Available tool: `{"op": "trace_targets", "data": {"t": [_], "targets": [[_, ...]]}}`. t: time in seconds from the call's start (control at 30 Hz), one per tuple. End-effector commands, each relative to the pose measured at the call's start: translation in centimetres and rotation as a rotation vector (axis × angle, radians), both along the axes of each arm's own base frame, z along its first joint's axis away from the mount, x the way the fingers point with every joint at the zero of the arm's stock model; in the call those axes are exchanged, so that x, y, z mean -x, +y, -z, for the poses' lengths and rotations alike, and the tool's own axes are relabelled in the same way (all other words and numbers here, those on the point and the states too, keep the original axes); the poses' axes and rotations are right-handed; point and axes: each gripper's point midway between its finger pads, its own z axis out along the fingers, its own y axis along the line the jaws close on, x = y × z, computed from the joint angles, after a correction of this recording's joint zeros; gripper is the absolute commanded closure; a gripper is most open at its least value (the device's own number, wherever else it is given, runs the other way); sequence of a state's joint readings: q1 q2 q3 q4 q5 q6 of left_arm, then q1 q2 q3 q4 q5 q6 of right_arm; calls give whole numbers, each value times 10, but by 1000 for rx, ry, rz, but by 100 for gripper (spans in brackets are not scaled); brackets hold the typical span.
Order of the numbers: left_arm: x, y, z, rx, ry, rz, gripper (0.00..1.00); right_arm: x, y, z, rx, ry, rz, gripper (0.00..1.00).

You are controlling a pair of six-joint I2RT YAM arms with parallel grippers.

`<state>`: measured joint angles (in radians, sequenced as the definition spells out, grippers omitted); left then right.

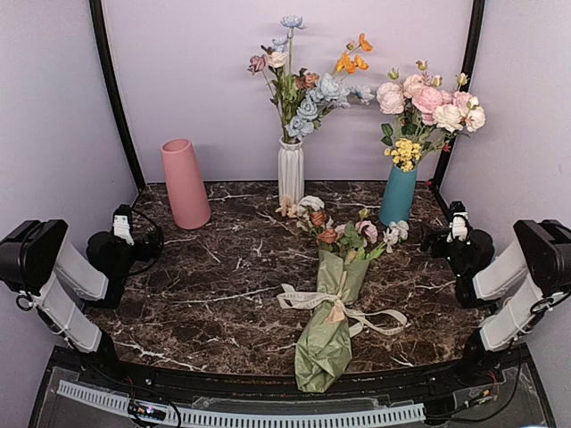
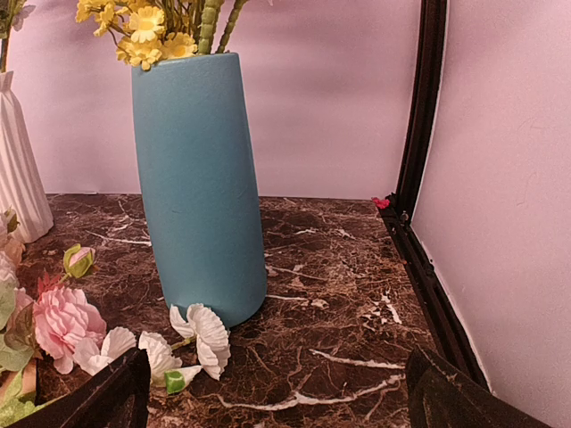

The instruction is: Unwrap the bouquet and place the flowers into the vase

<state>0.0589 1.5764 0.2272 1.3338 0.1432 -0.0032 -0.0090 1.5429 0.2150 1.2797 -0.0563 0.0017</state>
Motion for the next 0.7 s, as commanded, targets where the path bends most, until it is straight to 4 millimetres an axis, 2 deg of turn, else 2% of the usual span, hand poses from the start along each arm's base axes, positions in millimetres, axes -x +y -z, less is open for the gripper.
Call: {"op": "trace_targets", "data": {"t": [0.0,0.4,0.53,0.67], "targets": [[-4,-1,-11,-11,-37,14,1,-2,0,-15,-7,-55,-4,1],[-3,-1,-10,-11,-33,13,1,-2,0,-15,-6,-55,-5,1],[-1,-1,-27,-14,-59,10,1,-7,3,-18,0,-46,-12,1],[1,1,-45,-13,-55,2,1,-18,26,-19,59,12,-115,1]]}}
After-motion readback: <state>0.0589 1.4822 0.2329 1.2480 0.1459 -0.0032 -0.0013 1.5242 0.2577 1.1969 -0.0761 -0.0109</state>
